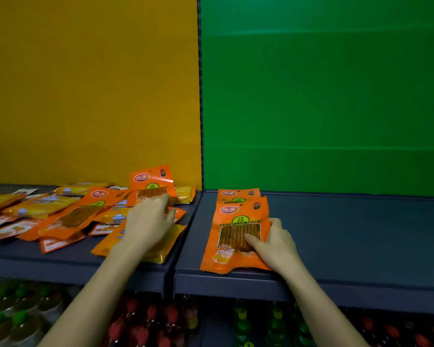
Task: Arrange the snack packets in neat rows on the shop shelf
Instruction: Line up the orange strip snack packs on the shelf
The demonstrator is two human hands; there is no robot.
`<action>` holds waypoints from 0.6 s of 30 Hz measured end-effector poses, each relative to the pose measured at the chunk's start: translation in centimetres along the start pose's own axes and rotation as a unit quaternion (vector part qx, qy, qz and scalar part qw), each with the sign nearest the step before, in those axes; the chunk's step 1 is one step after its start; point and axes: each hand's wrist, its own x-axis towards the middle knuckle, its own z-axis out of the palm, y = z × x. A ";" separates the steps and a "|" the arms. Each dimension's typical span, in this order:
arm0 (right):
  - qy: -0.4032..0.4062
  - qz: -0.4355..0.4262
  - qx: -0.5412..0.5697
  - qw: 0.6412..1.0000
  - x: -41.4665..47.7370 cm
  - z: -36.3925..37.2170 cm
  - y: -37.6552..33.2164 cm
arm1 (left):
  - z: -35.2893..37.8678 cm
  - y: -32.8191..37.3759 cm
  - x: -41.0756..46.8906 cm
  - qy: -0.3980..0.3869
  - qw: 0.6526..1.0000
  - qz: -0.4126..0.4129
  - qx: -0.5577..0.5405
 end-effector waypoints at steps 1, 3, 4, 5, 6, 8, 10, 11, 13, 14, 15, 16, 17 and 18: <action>0.004 -0.005 -0.017 1.000 0.0 0.0 0.1 | -0.2 -0.8 -0.6 0.004 1.000 -0.008 -0.009; 0.016 -0.023 -0.067 0.997 -0.2 0.0 0.3 | -0.6 -2.2 -1.6 0.016 0.999 -0.027 -0.020; 0.025 -0.034 -0.096 0.994 -0.3 0.0 0.3 | -0.7 -2.8 -2.1 0.022 0.999 -0.036 -0.021; 0.034 -0.046 -0.117 0.991 -0.2 -0.2 0.2 | -0.9 -3.5 -2.6 0.028 0.998 -0.044 -0.021; 0.040 -0.061 -0.128 0.989 -0.2 -0.4 0.0 | -1.2 -4.1 -3.1 0.036 0.998 -0.051 -0.021; 0.034 -0.098 -0.128 0.986 0.3 -1.0 -0.8 | -1.6 -5.4 -3.9 0.053 0.996 -0.069 -0.024; 0.005 -0.135 -0.110 0.985 1.1 -1.2 -2.2 | -2.1 -6.9 -4.5 0.066 0.994 -0.085 -0.031; -0.011 -0.151 -0.102 0.983 1.4 -1.2 -2.9 | -2.4 -7.6 -4.7 0.070 0.993 -0.089 -0.032; -0.031 -0.181 -0.090 0.979 2.0 -0.5 -4.7 | -2.8 -9.1 -4.9 0.077 0.992 -0.096 -0.021; -0.036 -0.194 -0.088 0.976 2.2 0.0 -5.6 | -3.1 -10.0 -5.0 0.081 0.991 -0.102 -0.013; -0.040 -0.203 -0.089 0.974 2.4 0.7 -6.5 | -3.3 -11.0 -4.9 0.083 0.990 -0.109 -0.008; -0.045 -0.210 -0.093 0.972 2.6 1.5 -7.4 | -3.5 -11.9 -4.8 0.083 0.990 -0.116 -0.006; -0.047 -0.216 -0.099 0.970 2.8 2.4 -8.2 | -3.6 -12.9 -4.7 0.080 0.989 -0.121 -0.004; -0.047 -0.221 -0.106 0.968 3.0 3.3 -9.0 | -3.7 -14.0 -4.4 0.075 0.990 -0.123 -0.001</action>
